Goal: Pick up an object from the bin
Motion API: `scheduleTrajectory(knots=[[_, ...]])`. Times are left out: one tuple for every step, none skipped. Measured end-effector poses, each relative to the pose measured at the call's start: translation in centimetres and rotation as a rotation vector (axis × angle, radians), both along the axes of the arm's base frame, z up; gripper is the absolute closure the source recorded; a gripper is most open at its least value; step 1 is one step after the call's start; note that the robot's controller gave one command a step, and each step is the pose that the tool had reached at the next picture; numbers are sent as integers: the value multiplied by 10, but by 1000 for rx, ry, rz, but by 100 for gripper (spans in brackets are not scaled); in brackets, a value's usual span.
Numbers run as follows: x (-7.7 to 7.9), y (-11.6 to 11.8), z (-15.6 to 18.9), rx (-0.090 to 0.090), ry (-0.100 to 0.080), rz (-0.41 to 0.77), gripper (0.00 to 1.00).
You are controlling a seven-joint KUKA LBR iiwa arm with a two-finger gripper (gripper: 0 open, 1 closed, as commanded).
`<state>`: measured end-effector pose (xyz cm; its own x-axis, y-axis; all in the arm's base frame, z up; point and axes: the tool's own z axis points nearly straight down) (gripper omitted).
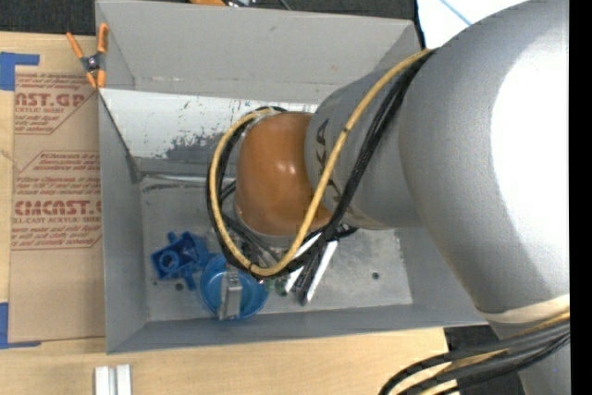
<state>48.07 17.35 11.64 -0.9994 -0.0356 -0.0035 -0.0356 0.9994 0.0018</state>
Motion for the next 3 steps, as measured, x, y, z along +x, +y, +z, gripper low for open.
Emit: scheduleTrajectory(knots=[[2,-30,-6,-2,3,2,0],[11,36,-35,-6,-4,364,0],[15,38,-44,2,-14,154,100]])
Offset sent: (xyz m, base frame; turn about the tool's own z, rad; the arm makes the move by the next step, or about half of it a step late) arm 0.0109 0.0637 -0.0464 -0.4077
